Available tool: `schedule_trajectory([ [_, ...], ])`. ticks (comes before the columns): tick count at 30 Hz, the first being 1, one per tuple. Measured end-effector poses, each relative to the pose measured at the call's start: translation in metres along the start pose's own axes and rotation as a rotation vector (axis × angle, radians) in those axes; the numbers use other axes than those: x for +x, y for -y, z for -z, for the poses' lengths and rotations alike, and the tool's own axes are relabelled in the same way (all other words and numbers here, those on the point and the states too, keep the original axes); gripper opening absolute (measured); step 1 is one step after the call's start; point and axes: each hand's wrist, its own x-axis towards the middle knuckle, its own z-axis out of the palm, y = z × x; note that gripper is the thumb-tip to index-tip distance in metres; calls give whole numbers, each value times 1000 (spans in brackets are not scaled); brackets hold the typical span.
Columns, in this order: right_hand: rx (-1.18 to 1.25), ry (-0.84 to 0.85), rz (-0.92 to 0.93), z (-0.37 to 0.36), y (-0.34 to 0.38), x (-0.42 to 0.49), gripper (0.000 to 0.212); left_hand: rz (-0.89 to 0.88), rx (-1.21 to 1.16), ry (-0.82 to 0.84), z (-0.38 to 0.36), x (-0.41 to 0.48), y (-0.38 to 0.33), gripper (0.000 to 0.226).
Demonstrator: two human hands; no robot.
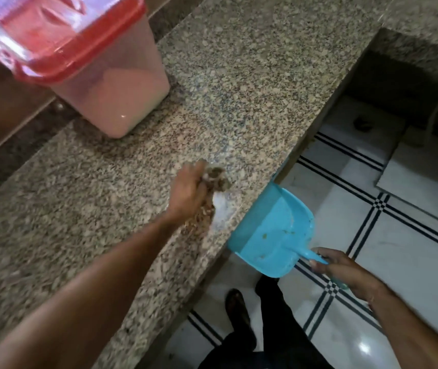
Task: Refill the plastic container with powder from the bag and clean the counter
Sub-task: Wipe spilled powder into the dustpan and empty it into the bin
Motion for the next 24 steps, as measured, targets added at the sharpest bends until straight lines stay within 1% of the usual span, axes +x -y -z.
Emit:
schedule_trajectory([
  [3,2,-17,7,-9,-2,-5,11,231,81,-126,24,14,38,19],
  [5,-19,-14,17,-11,-4,-7,12,412,182,-137,29,12,63,21],
  [6,-29,-5,21,-11,-5,-7,13,465,231,-118,25,7,69,24],
  [7,-39,9,20,-12,-6,-7,14,459,251,-111,16,0,67,25],
  [8,-47,20,19,-13,-6,-8,15,399,253,-117,6,-7,55,25],
  [11,-47,30,19,-14,-6,-6,16,109,149,-79,-32,-17,5,20],
  [12,-47,36,25,-14,-5,-5,16,33,128,-41,-44,-15,-2,18],
  [13,-47,35,28,-12,-3,-3,16,10,93,-18,-45,-10,-9,19],
  [14,-45,36,32,-10,-1,-2,16,33,71,-32,-42,0,-7,23],
  [15,-41,34,33,-7,1,0,16,84,58,-82,-35,12,1,30],
  [16,-42,32,28,-1,4,2,16,171,61,-147,-27,25,11,34],
  [18,-47,39,20,5,11,8,16,388,109,-228,-8,44,38,27],
  [20,-43,45,16,16,17,16,16,535,188,-196,-6,64,51,28],
  [21,-49,51,18,21,20,21,16,545,215,-180,-10,70,44,32],
  [22,-57,61,18,26,24,26,16,498,241,-158,-23,75,35,34],
  [24,-64,82,5,35,31,34,15,272,239,-126,-55,72,2,31],
])
